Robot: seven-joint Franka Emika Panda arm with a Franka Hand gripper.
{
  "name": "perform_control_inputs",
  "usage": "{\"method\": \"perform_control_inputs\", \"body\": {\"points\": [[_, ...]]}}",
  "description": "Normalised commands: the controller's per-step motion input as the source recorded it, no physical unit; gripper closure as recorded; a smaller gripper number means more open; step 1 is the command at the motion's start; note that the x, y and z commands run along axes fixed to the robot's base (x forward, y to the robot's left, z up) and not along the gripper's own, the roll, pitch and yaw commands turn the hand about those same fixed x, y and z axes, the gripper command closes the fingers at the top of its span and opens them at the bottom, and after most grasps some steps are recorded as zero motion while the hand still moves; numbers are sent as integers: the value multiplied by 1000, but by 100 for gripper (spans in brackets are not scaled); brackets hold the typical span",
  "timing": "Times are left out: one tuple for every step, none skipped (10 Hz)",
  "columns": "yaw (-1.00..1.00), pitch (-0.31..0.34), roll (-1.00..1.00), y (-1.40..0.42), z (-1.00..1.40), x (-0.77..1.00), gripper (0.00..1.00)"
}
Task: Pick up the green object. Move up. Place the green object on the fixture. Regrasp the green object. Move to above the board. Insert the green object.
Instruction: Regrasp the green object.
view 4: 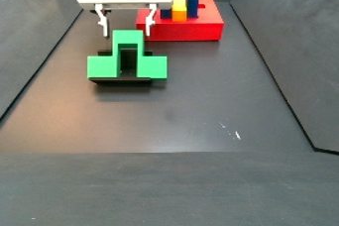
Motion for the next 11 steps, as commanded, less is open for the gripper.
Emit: {"method": "perform_control_inputs", "body": {"points": [[-269,23,0,154,-174,174,0],[-174,0,0,146,-103,100,0],[-94,0,0,114,-69,43,0],[0,0,-23,11,0,0,0],[0,0,-186,0,-157,-77,0],[0,0,-71,0,-151,-89,0],[0,0,-11,-29,-186,-126,0],[0,0,0,0,0,0,100],[0,0,0,0,0,0,100],[0,0,0,0,0,0,100],[0,0,0,0,0,0,100]]}}
